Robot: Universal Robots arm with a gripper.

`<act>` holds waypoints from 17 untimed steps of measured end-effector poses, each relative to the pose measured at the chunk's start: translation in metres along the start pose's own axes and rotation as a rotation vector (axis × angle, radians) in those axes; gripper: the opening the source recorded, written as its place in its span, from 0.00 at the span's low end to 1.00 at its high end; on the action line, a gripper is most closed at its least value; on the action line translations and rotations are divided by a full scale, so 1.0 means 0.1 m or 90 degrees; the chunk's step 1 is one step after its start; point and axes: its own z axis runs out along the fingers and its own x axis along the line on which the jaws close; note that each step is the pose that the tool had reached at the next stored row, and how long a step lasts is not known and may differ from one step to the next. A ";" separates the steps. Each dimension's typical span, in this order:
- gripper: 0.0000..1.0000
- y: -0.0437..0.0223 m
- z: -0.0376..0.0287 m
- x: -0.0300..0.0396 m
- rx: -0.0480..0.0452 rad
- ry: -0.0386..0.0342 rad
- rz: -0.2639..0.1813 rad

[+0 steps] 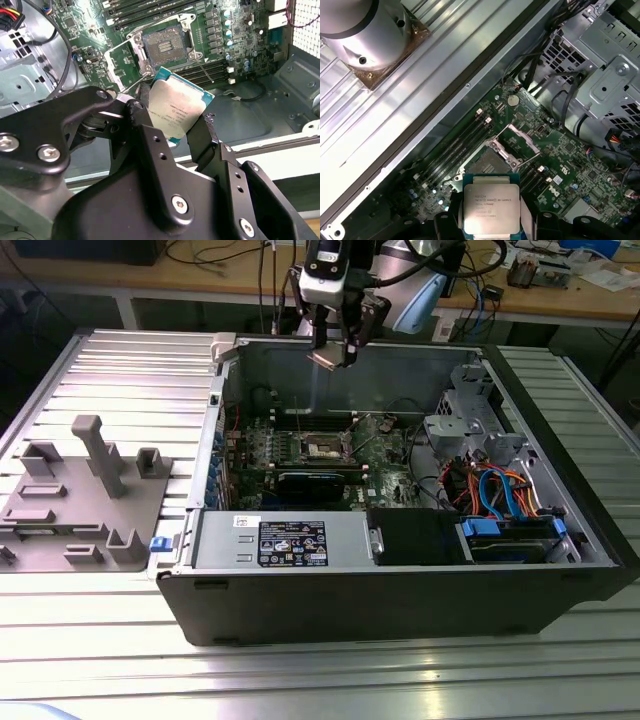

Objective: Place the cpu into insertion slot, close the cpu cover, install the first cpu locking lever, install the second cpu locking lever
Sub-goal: 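Place the cpu into insertion slot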

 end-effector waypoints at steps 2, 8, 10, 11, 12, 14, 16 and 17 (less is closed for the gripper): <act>0.54 0.000 0.003 0.000 -0.0005 -0.0028 0.032; 0.54 0.000 0.003 0.000 -0.0008 -0.0040 0.046; 0.54 0.000 0.003 -0.001 -0.0007 -0.0043 0.047; 0.54 0.000 0.003 0.000 -0.0007 -0.0046 0.051; 0.54 0.000 0.003 0.000 -0.0008 -0.0050 0.055; 0.54 0.000 0.005 0.000 -0.0011 -0.0062 0.069; 0.54 0.000 0.006 -0.001 -0.0011 -0.0072 0.080; 0.54 0.000 0.006 -0.001 -0.0012 -0.0072 0.080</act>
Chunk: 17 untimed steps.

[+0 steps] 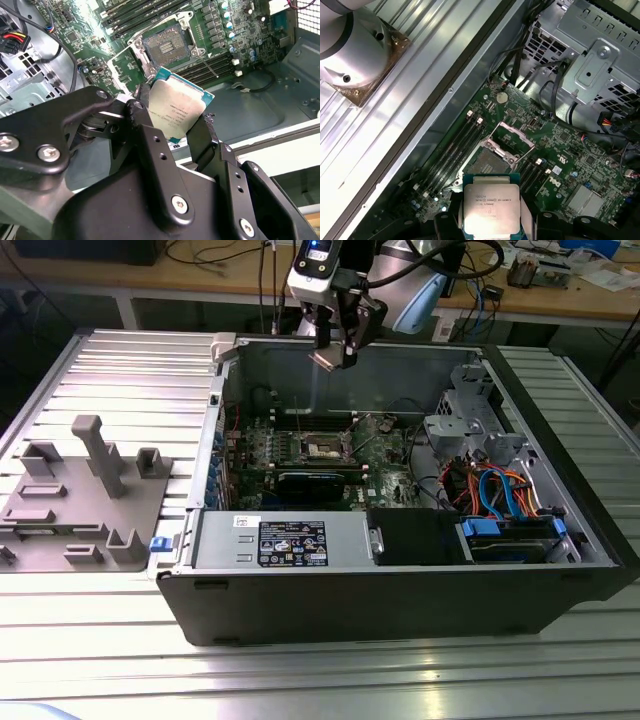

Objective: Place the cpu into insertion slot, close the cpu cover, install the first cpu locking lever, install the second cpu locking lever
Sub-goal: 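Place the cpu into insertion slot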

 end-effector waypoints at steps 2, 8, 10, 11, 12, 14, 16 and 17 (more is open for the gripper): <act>0.54 0.000 0.000 0.000 0.0000 0.0000 0.000; 0.54 0.000 0.001 0.000 0.0000 -0.0001 0.001; 0.54 0.000 0.002 0.000 0.0000 -0.0002 0.002; 0.54 0.000 0.003 0.000 0.0000 -0.0002 0.003; 0.54 0.000 0.003 0.000 0.0000 -0.0003 0.003; 0.54 0.000 0.005 0.000 -0.0002 -0.0005 0.007; 0.54 -0.001 0.006 0.000 -0.0004 -0.0014 0.017; 0.54 -0.001 0.007 0.000 -0.0006 -0.0021 0.025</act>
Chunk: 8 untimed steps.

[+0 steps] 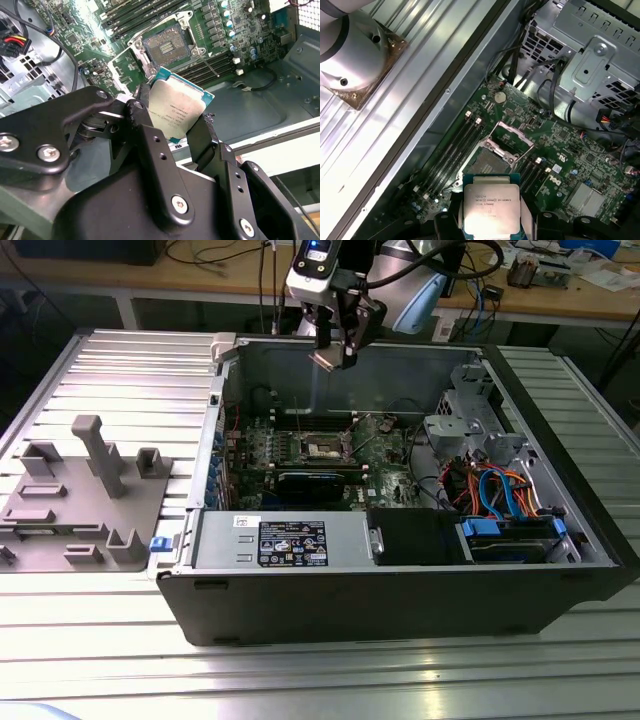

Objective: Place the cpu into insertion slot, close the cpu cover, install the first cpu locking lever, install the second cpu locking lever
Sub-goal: 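Place the cpu into insertion slot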

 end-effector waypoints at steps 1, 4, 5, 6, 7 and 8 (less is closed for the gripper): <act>0.54 0.000 0.001 0.000 -0.0002 -0.0014 0.016; 0.54 0.000 0.005 0.000 -0.0008 -0.0041 0.047; 0.54 0.000 0.006 -0.001 -0.0010 -0.0051 0.059; 0.54 0.000 0.006 -0.001 -0.0009 -0.0054 0.061; 0.54 0.000 0.007 0.000 -0.0009 -0.0053 0.061; 0.54 0.000 0.007 0.000 -0.0010 -0.0053 0.061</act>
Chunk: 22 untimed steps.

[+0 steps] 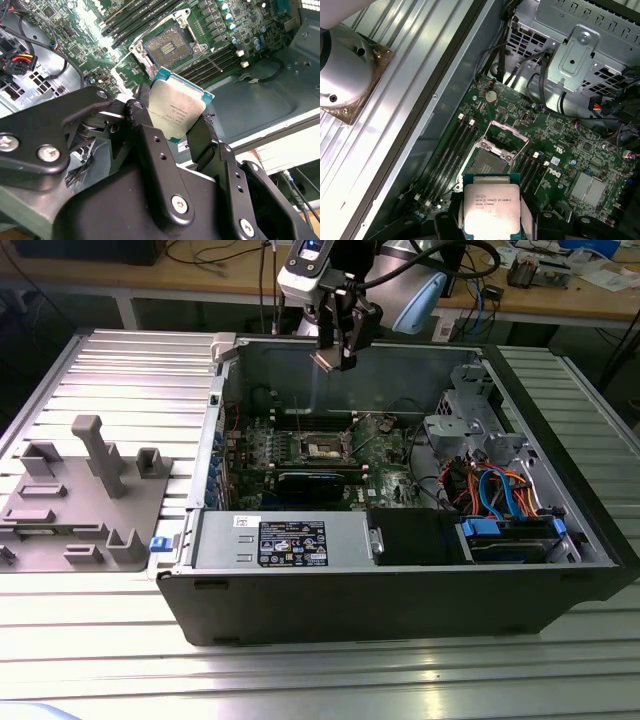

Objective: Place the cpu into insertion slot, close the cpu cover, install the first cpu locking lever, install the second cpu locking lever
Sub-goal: 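Place the cpu into insertion slot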

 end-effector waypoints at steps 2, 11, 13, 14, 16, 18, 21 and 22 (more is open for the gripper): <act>0.54 0.000 0.000 0.000 0.0001 0.0000 0.000; 0.54 -0.001 0.007 0.000 -0.0004 -0.0041 0.041; 0.54 0.000 0.009 0.001 -0.0006 -0.0049 0.051; 0.54 0.000 0.010 0.001 -0.0007 -0.0055 0.058; 0.54 0.000 0.011 0.002 -0.0008 -0.0060 0.064; 0.54 0.000 0.014 0.002 -0.0011 -0.0071 0.076; 0.54 0.000 0.015 0.002 -0.0013 -0.0081 0.088; 0.54 0.000 0.015 0.002 -0.0013 -0.0083 0.090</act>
